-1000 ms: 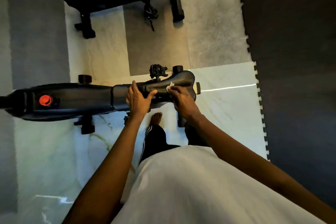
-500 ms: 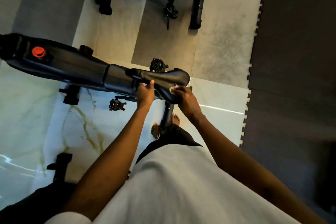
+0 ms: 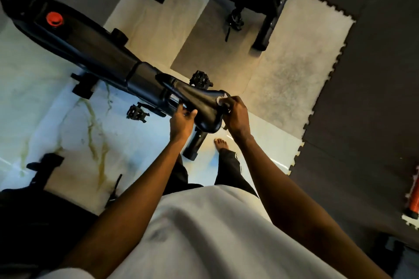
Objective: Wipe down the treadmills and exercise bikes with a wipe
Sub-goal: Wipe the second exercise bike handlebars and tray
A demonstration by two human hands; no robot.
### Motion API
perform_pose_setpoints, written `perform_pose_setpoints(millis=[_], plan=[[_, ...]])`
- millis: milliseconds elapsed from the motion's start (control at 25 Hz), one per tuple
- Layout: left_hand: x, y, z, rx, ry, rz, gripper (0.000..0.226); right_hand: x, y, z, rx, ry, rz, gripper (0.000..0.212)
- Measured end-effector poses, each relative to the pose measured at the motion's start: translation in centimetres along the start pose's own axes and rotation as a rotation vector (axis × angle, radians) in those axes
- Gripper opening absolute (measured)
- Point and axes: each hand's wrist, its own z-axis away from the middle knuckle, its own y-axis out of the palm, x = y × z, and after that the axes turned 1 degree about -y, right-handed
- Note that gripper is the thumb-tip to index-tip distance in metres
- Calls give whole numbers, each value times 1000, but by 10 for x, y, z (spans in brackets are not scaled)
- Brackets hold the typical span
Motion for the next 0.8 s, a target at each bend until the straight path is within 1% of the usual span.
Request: perform_pose_setpoints(millis=[80,160,240,280,320,360,440,520,560,680,800], plan=[[-4,7,8,-35,-28,-5,50,0,1,-13,85,-56,21,22],[-3,14,16,-86,-69,-2,49,-1,6,-19,190,-203,39,21],[1,20,17,-122,-121,-3,47,-6,8,-20,307,-343,112,22],[4,24,19,-131,-154,8,46,-10,3,-22,337,-379,138,23],[6,30,21,-138,-181,27,47,-17,-4,-26,332,-399,141,23],[7,35,25,-141,-205,40,48,-24,-11,-31,296,-397,121,24],[11,46,31,-144,-242,61,51,-35,-21,-40,215,-328,66,24],[20,57,38,-156,-251,92,53,-38,-25,-38,183,-262,18,23],[24,60,42,-159,-252,101,52,-36,-24,-31,199,-261,-6,23],[27,56,46,-158,-251,120,46,-21,-12,-2,346,-275,-15,24],[18,48,47,-129,-233,98,43,-23,-12,-2,371,-328,21,21]])
